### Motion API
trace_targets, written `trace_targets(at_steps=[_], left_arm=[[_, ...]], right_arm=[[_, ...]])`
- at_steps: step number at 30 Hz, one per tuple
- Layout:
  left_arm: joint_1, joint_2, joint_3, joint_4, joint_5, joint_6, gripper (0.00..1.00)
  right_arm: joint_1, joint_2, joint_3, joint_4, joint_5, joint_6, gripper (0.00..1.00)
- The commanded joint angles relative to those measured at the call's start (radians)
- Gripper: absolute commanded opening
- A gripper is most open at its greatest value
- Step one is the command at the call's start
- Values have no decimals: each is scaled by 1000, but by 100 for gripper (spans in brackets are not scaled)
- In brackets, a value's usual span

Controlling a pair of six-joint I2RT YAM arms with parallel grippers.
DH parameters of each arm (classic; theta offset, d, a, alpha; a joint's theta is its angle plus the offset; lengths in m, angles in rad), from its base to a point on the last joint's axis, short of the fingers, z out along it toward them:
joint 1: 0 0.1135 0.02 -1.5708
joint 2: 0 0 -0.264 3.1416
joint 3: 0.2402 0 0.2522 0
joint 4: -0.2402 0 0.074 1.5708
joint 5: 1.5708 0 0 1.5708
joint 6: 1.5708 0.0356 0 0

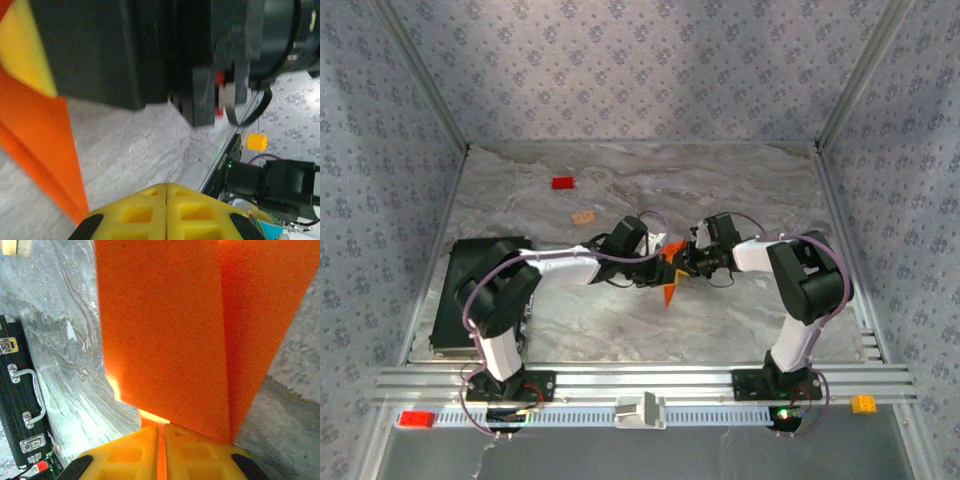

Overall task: Fold a paper plane with a square sheet of paper (pick it up from the middle)
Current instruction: Fold the wing for the fifth time at the center of the table.

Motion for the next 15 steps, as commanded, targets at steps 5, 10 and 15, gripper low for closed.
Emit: trace_targets(at_steps=[5, 10, 15], left_arm=[[3, 96, 72, 27, -5, -6, 7], [3, 141, 103, 24, -17, -5, 7], [4, 181, 107, 14, -28, 4, 6]], right_arm=[[13, 76, -27, -94, 133, -19, 13], [14, 73, -30, -95, 133, -19, 13], [13, 75, -29, -93, 131, -19, 13]])
